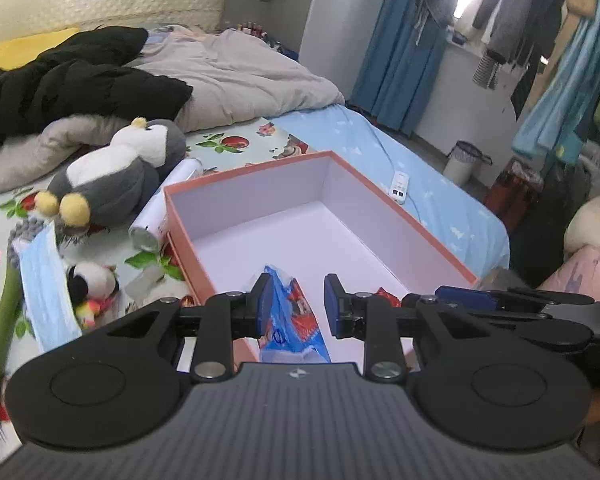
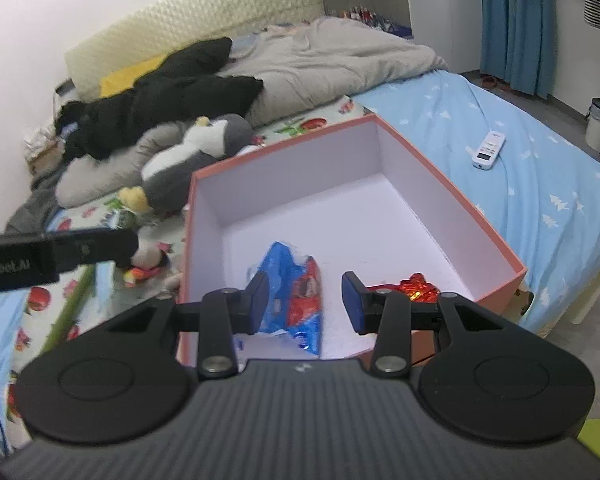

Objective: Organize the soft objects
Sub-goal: 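Withdraw both tools from the pink box toward the clutter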

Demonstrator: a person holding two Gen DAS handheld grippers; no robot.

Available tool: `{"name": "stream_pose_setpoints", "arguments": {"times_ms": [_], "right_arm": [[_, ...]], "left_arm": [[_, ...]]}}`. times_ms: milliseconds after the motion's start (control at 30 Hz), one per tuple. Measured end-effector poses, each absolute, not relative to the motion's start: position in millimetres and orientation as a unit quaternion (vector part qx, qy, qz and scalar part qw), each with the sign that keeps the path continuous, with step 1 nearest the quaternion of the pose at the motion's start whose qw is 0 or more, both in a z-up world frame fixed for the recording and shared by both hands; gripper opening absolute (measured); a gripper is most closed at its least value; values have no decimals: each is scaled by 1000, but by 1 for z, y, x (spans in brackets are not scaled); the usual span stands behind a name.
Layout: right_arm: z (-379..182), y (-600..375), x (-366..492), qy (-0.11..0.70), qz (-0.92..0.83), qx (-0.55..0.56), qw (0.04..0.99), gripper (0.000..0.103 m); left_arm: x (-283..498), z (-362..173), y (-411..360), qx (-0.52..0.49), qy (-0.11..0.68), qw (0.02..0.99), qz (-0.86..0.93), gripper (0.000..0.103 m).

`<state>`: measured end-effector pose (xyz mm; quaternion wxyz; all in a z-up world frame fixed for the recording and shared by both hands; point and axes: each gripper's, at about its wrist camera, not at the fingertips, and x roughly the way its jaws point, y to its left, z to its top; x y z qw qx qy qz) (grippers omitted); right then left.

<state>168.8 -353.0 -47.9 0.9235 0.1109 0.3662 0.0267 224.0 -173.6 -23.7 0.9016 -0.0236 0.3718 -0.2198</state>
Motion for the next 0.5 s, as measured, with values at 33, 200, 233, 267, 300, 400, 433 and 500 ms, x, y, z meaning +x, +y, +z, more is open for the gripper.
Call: {"name": "stream_pose_setpoints", "arguments": {"times_ms": [33, 200, 233, 267, 300, 400, 433, 500], "right_arm": [[-46, -353, 166, 363, 28, 113, 924, 43], [-42, -350, 147, 351, 33, 123, 928, 43], [-42, -349, 144, 350, 34, 123, 928, 43], [-42, -348, 141, 350, 34, 122, 928, 43], [-42, -347, 138, 349, 35, 123, 928, 43], [-43, -343, 130, 348, 36, 125, 929, 43], [-42, -341, 127, 347, 36, 123, 929, 43], [-40, -339, 121, 345, 37, 122, 930, 43]], "left_arm": [[219, -24, -170, -28, 371, 902, -217, 32], [197, -23, -152, -44, 368, 906, -203, 32], [194, -22, -149, -46, 368, 907, -201, 32], [191, -21, -145, -48, 366, 908, -198, 32], [187, -20, -141, -50, 364, 909, -195, 32], [176, -17, -130, -54, 361, 912, -190, 32], [173, -17, -127, -54, 360, 913, -186, 32], [165, -16, -121, -55, 359, 914, -179, 32]]}}
